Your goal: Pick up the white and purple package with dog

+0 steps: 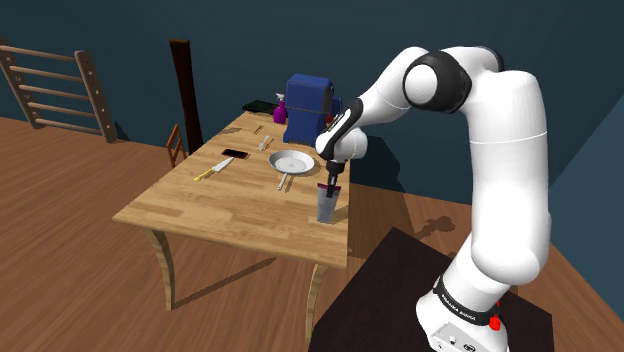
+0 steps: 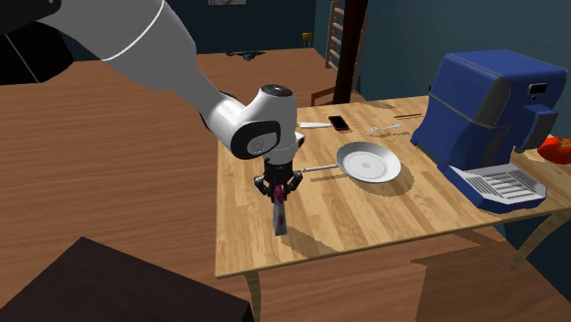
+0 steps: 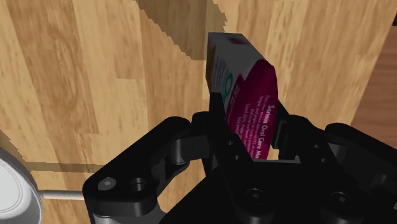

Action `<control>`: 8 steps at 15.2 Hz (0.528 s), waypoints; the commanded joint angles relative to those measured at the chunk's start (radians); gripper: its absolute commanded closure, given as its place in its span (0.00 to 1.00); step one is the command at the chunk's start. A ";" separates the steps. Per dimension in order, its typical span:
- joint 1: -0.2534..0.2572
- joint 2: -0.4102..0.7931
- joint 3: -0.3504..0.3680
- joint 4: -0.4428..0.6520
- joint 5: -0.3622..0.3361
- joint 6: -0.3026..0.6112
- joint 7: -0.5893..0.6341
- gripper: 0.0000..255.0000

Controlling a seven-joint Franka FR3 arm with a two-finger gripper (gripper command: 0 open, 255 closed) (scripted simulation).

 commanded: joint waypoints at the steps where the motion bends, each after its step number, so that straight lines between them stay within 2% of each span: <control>1: 0.007 -0.024 -0.010 -0.004 -0.012 -0.020 0.008 1.00; 8: 0.029 -0.103 -0.041 -0.010 -0.056 -0.089 0.038 1.00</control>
